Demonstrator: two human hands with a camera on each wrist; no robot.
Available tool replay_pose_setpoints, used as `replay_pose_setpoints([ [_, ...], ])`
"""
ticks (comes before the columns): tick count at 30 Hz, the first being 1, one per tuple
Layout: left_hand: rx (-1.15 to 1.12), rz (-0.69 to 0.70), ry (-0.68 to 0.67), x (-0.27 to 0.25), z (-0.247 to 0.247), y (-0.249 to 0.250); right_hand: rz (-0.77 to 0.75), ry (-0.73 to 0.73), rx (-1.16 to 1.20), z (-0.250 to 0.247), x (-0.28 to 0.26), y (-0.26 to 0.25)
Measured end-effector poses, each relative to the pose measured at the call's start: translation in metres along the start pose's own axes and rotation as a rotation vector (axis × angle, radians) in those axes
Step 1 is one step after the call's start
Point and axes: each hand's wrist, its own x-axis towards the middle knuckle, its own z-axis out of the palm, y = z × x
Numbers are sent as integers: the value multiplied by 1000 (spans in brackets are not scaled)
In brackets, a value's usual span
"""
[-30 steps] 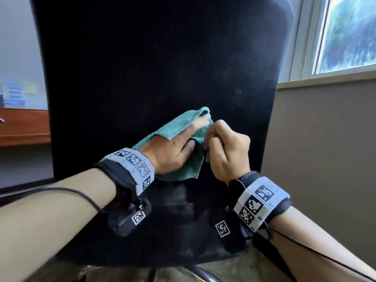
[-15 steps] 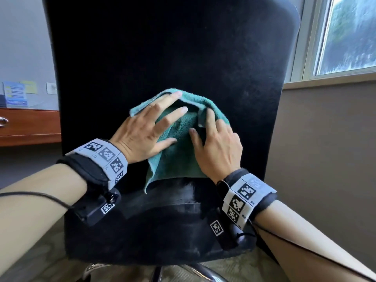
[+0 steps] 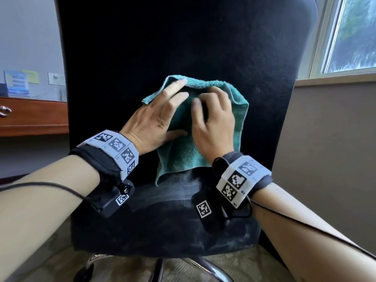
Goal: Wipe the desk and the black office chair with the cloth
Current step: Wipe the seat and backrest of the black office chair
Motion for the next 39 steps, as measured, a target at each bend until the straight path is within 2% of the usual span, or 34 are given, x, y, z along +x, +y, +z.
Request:
replay_pose_setpoints([
  [2,4,6,67,-6,-4,-1,-53,-184,-127,10,-10,-3],
  [4,58,8,153,-15,-10,-5,-7,-337,-225,18,-17,-4],
  [7,162,-105,282,-31,-22,-20,75,-391,-312,28,-15,1],
  [10,185,-411,492,-50,-36,-48,152,-284,-367,34,0,5],
  [12,158,-732,681,-57,-48,-69,208,-209,-417,33,12,11],
  [13,121,-935,731,-58,-53,-77,247,-169,-437,30,17,17],
  [15,-177,-1371,683,-65,-55,-95,340,-27,-435,23,30,31],
  [16,-407,-1518,605,-69,-53,-100,416,56,-419,20,37,37],
  [18,-732,-1588,448,-77,-45,-100,600,145,-425,18,43,45],
  [20,-803,-1567,394,-73,-40,-89,653,113,-426,32,33,36],
  [21,-779,-1568,409,-72,-36,-87,585,92,-410,43,19,26],
  [23,-718,-1589,415,-69,-30,-86,294,-16,-388,64,-20,1],
  [25,-667,-1612,415,-66,-34,-84,-64,-261,-449,80,-57,-16],
  [27,-623,-1636,413,-67,-37,-81,-284,-434,-417,76,-63,-16],
  [29,-577,-1640,408,-73,-39,-74,-360,-466,-258,62,-51,0],
  [31,-617,-1670,405,-77,-40,-63,-323,-367,-84,49,-40,20],
  [32,-667,-1673,410,-81,-37,-60,-290,-297,-104,45,-37,26],
  [34,-754,-1683,421,-85,-34,-59,-214,-190,-349,48,-42,23],
  [36,-766,-1700,417,-84,-36,-57,-167,-234,-501,63,-64,4],
  [37,-758,-1700,406,-85,-37,-56,-242,-299,-482,71,-80,-6],
  [39,-764,-1653,405,-92,-35,-58,-551,-516,-363,85,-121,-12],
])
